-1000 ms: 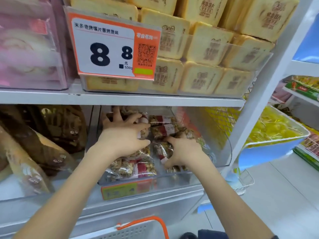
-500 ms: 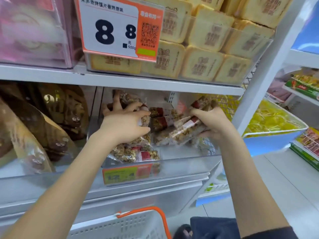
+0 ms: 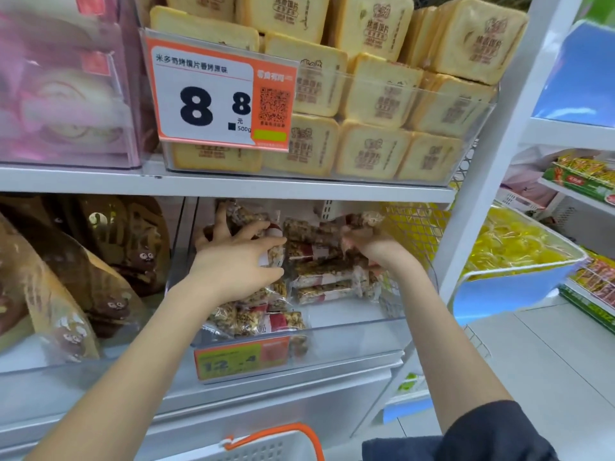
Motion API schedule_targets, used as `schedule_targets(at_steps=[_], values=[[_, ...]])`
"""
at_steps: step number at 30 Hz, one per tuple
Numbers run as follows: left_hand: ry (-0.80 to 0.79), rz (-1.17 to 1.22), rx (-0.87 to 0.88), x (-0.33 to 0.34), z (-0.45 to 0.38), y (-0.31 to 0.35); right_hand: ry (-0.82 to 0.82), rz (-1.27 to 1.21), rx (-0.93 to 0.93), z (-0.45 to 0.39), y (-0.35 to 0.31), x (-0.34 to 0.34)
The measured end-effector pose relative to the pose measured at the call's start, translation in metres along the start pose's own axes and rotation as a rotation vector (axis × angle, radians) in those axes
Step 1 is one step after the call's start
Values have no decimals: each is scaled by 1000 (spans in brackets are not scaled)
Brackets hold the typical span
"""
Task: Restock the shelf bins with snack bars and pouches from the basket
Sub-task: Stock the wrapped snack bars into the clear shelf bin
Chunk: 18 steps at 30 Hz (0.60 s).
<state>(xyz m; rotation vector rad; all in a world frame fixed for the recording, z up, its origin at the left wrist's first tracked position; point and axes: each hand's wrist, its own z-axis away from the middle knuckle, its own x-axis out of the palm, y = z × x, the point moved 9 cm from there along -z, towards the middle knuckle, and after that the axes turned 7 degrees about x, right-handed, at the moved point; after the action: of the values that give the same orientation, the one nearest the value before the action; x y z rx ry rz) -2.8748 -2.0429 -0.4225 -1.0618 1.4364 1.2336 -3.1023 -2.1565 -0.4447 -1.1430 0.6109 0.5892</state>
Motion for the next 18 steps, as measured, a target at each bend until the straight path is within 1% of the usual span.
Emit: schedule_targets(at_steps=[1, 3, 5, 6, 8, 9, 11, 13, 14, 15, 16, 17, 18], values=[[1, 2, -2, 0, 0, 0, 17, 48, 14, 1, 5, 4], [4, 4, -4, 0, 1, 0, -28, 96, 18, 7, 14, 19], [9, 11, -3, 0, 1, 0, -67, 49, -1, 8, 16, 26], [9, 14, -3, 0, 2, 0, -103, -39, 34, 10, 18, 28], [6, 13, -4, -1, 2, 0, -233, -394, 125, 11, 14, 33], [6, 11, -3, -1, 2, 1, -300, -603, 125, 12, 7, 35], [12, 13, -5, 0, 2, 0, -341, -978, 51, 10, -7, 28], [16, 15, -6, 0, 2, 0, -459, -1240, -20, 11, -13, 28], [18, 13, -4, 0, 1, 0, -517, -1227, -39, 10, -15, 31], [19, 12, -3, 0, 1, 0, -490, -1062, -64, 8, -12, 32], [22, 12, -2, 0, 1, 0, -382, -756, -111, 3, -6, 30], [28, 11, -2, -1, 1, 0, -236, -401, -194, 1, -3, 25], [34, 9, -1, -1, 2, 0, -114, -111, -287, 3, -5, 22]])
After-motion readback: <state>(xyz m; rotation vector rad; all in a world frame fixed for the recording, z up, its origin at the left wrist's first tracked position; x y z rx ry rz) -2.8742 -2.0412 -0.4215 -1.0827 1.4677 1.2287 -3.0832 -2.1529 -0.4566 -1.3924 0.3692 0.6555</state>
